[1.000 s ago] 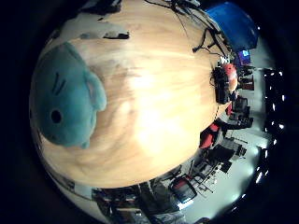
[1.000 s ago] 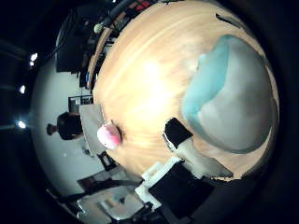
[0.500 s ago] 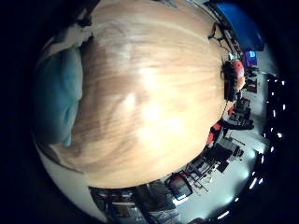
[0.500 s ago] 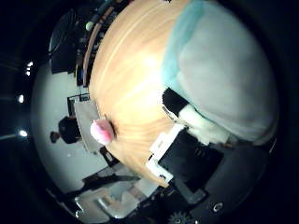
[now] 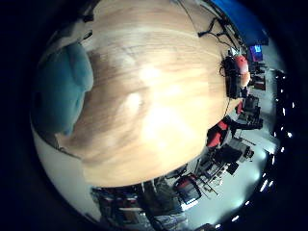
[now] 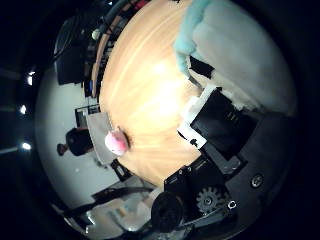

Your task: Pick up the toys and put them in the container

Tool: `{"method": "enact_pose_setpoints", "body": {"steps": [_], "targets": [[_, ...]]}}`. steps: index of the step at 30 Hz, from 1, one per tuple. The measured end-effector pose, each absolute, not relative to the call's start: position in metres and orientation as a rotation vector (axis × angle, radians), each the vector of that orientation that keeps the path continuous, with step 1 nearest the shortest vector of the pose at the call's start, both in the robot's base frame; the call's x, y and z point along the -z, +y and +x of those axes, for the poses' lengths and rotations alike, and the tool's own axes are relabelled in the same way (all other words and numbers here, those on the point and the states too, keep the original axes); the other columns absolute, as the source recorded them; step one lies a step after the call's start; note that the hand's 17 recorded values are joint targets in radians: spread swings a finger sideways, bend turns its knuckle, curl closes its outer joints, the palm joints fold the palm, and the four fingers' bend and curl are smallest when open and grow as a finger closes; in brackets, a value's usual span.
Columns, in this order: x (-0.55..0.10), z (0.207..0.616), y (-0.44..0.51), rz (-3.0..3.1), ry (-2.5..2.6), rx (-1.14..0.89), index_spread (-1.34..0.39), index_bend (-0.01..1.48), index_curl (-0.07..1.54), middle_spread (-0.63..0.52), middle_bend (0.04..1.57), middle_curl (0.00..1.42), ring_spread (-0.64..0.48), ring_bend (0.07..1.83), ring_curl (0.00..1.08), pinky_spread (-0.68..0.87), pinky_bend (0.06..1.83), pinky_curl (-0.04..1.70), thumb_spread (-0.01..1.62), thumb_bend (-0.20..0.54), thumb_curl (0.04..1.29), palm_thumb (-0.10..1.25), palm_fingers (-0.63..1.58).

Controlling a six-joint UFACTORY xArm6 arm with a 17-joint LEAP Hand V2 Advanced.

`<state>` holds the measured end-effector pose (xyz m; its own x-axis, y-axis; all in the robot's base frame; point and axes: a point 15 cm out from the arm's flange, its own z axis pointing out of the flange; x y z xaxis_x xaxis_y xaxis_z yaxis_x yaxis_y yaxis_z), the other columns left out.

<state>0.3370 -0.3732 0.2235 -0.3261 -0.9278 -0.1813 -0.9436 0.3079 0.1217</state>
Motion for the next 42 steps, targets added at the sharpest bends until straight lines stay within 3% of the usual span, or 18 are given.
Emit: {"method": "enact_pose_setpoints", "body": {"steps": [9, 20, 30, 42], "targets": [[-0.301, 0.359, -0.368, -1.751, 2.411, -0.271, -0.5, 0.43, 0.44, -0.41, 0.81, 0.7, -0.31, 1.26, 0.48, -0.48, 1.33, 0.34, 0.98, 0.043, 0.39, 1.14, 1.17], [-0.373, 0.395, -0.292, -1.895, 2.292, -0.178, -0.51, 0.4, 0.55, -0.4, 0.82, 0.71, -0.32, 1.25, 0.49, -0.52, 1.27, 0.37, 0.97, -0.012, 0.38, 1.17, 1.16], [-0.43, 0.448, -0.157, -2.061, 2.135, -0.069, -0.53, 0.35, 0.62, -0.4, 0.82, 0.71, -0.32, 1.24, 0.49, -0.54, 1.23, 0.39, 0.98, -0.013, 0.38, 1.17, 1.16], [-0.441, 0.474, 0.031, -2.223, 1.898, -0.157, -0.55, 0.28, 0.69, -0.4, 0.81, 0.7, -0.33, 1.22, 0.49, -0.55, 1.21, 0.41, 0.99, -0.012, 0.38, 1.17, 1.17]]}}
